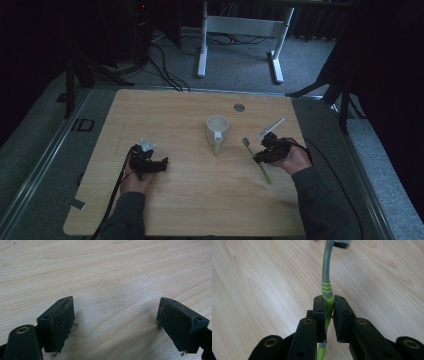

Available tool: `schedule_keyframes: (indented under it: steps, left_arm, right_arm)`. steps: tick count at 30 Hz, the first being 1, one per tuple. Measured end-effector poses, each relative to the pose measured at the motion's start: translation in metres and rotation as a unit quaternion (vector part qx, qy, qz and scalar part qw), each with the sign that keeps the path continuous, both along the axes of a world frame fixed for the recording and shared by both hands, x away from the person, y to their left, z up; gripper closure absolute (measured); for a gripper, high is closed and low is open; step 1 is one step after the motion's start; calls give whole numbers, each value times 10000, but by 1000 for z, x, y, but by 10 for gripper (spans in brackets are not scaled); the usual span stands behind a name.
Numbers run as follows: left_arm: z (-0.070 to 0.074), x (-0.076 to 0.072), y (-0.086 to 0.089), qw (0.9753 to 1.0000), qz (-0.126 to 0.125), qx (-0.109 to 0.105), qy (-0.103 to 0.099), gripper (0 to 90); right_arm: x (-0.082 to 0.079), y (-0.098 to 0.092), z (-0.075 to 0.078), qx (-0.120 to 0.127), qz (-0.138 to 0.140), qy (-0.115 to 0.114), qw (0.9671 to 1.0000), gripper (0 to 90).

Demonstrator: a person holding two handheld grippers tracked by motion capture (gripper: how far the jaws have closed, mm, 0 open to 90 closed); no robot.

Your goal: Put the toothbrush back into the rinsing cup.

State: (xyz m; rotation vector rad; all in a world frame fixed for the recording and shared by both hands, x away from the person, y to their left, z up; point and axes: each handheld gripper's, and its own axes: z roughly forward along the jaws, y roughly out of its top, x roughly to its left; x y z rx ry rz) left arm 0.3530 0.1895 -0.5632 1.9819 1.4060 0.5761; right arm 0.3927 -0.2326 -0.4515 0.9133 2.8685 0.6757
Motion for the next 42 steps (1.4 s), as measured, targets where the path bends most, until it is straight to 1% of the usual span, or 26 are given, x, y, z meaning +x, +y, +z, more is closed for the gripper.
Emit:
schedule_keyframes:
  steps: [9,16,23,24,26,34,36,38,40,42]
  left_arm:
    - [0,0,0,10000,-3,3,-1,152]
    - [0,0,0,10000,-1,0,0,152]
    - [0,0,0,10000,-4,0,-1,152]
    - [0,0,0,10000,-3,-1,0,152]
    - [0,0,0,10000,-4,0,0,152]
    - [0,0,0,10000,-7,-3,-2,152]
    - [0,0,0,10000,-6,-3,-2,152]
    - [0,0,0,10000,-5,-2,-2,152]
    - [0,0,0,10000,-6,-2,0,152]
    - [0,0,0,10000,-2,-1,-3,152]
  right_arm:
    - [1,2,3,181,-71,-80,9998,807]
    - [2,2,5,336,-151,-198,9991,807]
    - [2,1,10,490,-170,-293,9982,806]
    - [2,1,11,535,-218,-316,9978,807]
    - [3,1,11,600,-226,-350,9973,806]
    - [4,2,11,775,-313,-448,9955,806]
    - [5,1,13,851,-347,-492,9946,807]
    - [4,0,13,928,-400,-489,9937,806]
    - [4,0,13,932,-408,-525,9934,807]
    - [5,-1,14,991,-443,-568,9925,806]
